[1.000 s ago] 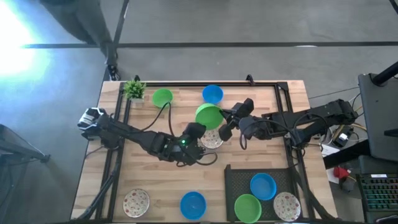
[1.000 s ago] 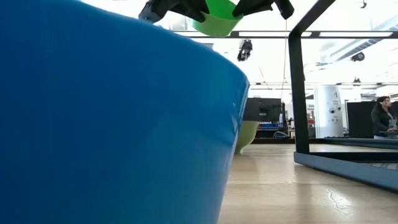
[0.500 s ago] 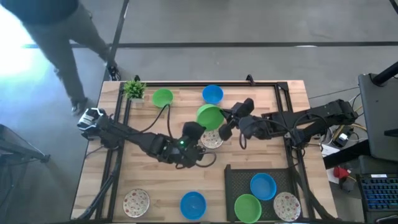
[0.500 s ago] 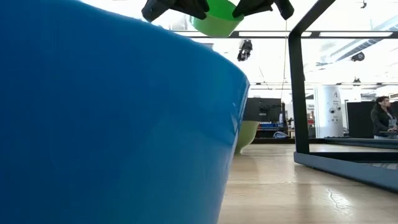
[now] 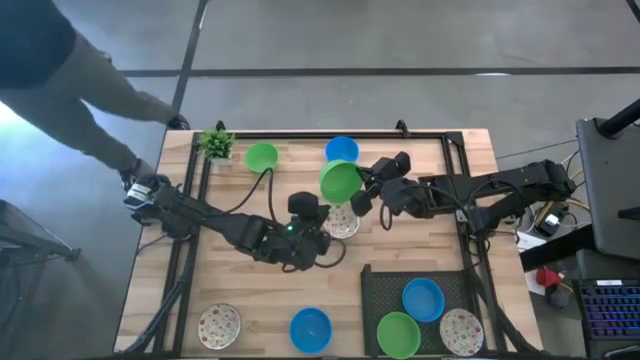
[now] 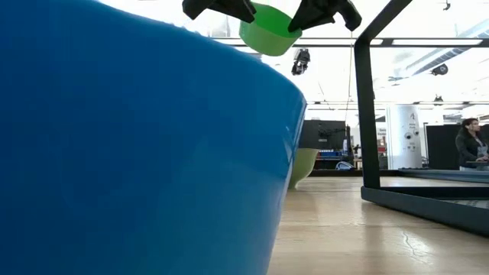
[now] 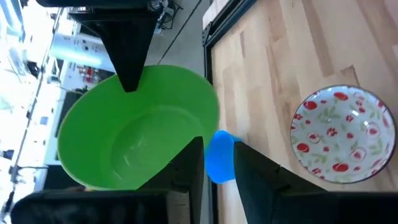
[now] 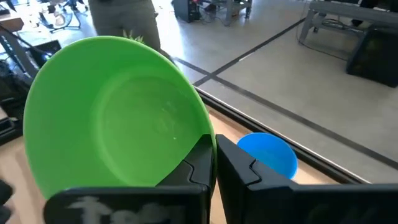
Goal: Pick & Place Mini bowls
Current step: Stack the bottom green bowl on top of the green bowl on the shelf
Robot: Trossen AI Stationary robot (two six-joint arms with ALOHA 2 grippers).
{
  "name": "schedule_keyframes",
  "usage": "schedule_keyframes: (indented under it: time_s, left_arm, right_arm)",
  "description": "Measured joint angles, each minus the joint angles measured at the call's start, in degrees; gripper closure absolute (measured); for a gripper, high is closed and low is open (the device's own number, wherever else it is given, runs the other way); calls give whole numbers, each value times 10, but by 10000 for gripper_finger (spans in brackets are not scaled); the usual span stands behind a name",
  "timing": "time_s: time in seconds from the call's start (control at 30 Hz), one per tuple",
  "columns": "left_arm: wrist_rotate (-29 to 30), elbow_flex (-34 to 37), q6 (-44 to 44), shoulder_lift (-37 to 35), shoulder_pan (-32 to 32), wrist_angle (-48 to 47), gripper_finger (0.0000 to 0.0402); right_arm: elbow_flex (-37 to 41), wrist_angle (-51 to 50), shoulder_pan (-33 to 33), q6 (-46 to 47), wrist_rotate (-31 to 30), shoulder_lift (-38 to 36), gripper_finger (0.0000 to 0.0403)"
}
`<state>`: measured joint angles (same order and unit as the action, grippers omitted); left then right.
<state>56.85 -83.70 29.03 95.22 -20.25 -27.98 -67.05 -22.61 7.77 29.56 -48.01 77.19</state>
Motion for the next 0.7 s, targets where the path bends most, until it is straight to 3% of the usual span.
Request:
schedule_keyframes:
  time_s: [0.3,0.7]
  left_arm:
    - [-20,1,-80,0,0,0,314]
    - [-22,1,-122,0,0,-5,314]
  right_arm:
    - [0,0,-21,-2,-1,-1,392]
    - [0,-1,-29,-14,-16,-5,392]
